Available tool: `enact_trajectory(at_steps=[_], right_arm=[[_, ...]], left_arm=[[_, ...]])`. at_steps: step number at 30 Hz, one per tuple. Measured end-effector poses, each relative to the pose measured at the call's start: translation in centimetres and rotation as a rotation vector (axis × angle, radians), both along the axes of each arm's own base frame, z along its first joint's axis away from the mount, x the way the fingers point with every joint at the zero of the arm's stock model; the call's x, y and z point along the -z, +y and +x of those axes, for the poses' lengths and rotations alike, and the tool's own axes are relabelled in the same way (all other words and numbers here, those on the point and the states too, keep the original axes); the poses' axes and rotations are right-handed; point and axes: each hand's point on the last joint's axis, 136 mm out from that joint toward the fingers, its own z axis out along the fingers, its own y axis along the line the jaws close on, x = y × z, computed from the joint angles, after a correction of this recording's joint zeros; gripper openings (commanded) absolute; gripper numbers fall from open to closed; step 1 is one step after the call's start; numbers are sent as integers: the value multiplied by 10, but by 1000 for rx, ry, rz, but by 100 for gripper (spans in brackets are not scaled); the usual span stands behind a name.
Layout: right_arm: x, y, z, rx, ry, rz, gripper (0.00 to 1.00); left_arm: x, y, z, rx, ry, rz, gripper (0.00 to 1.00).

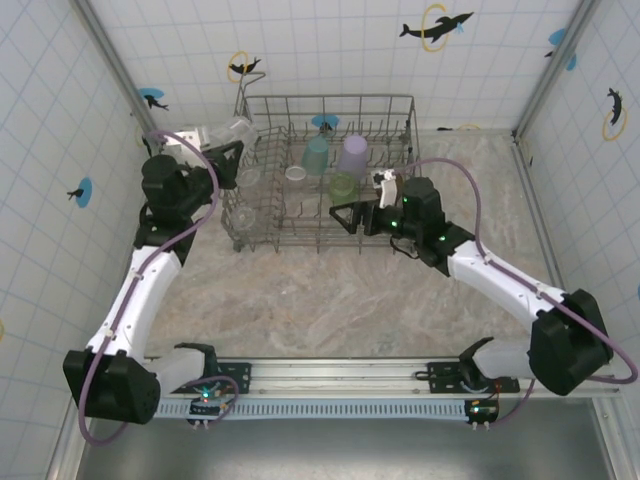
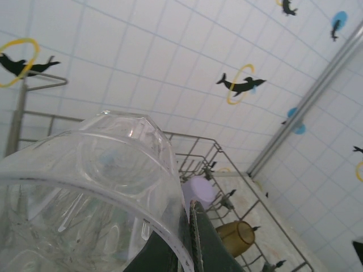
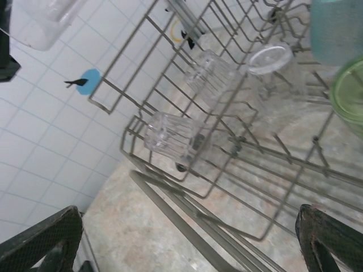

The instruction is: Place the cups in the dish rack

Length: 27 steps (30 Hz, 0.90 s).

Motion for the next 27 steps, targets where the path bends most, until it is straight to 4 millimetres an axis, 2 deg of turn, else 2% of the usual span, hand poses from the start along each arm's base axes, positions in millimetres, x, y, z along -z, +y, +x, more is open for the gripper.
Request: enact_trajectory(at_steps=[6,12,15,21,24,27], right_arm=[[-19,18,12,-21,25,110,100],[-32,32,26,-20,87,259,100],[-43,40,38,-10,107,313,100],[-69,47,57,16,102,426,100],[-71,51,66,30,129,486,100],[-63,57,77,49,174,519,100]], left_arm=[[5,-27,-2,74,-11,-7,0],[17,-45,-7,118,4,-37,0],[23,-55,-10,140,14,-50,0],[21,-66,-12,167,13,-92,0],[16,-70,-14,172,2,-112,0],[14,-76,-16,183,-8,-125,0]])
